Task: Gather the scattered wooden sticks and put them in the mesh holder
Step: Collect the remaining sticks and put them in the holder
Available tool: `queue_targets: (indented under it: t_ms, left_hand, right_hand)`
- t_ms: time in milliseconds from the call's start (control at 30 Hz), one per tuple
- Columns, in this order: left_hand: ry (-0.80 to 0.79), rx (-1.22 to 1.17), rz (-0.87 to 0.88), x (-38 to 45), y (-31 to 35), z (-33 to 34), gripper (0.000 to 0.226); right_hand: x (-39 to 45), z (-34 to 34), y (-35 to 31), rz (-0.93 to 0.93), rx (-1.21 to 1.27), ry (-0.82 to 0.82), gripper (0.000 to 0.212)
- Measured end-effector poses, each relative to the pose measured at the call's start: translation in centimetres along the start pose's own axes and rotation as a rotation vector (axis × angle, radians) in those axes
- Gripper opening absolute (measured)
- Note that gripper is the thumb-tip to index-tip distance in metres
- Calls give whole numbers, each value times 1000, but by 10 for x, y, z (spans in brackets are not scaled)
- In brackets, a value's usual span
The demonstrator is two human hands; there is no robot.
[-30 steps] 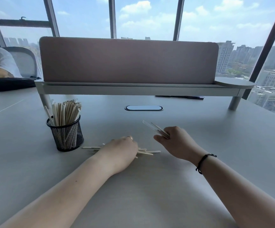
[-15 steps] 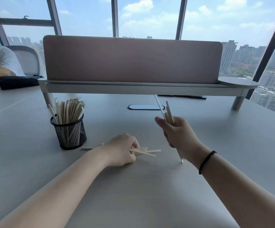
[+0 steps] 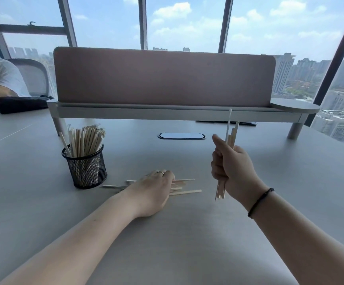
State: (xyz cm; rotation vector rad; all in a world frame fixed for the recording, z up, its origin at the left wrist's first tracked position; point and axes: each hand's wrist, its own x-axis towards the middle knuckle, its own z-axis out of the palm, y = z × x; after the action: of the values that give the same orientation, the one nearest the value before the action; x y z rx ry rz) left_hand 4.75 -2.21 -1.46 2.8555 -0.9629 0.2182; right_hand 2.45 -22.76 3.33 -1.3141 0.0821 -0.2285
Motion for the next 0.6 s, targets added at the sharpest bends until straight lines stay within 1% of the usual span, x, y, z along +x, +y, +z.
queue_targets:
  t_ms: [100, 200, 300, 333, 400, 467, 500, 533, 600]
  left_hand:
    - [44, 15, 3, 1, 2, 2, 28]
    - [89, -39, -38, 2, -1, 6, 24]
    - [148, -52, -47, 3, -4, 8, 15]
    - [194, -75, -45, 3, -6, 7, 11]
    - [366, -163, 0, 2, -7, 2, 12]
    - [566, -287, 55, 3, -7, -10, 12]
    - [644, -397, 49, 4, -7, -19, 17]
    - [707, -540, 20, 4, -6, -27, 22]
    - [798, -884, -70, 5, -4, -48, 26]
  right_hand:
    - [-2, 2, -1, -33, 30, -33, 58]
    - [-4, 4, 2, -35, 1, -45, 61]
    - [-5, 6, 4, -27, -18, -34, 62]
    - [-5, 6, 5, -24, -10, -30, 62]
    - [-4, 5, 5, -17, 11, -23, 61]
    - [-4, 4, 5, -9, 17, -18, 60]
    - [-4, 4, 5, -6, 18, -18, 60]
    - [-4, 4, 5, -4, 18, -20, 59]
    - [-5, 6, 5, -7, 18, -30, 59]
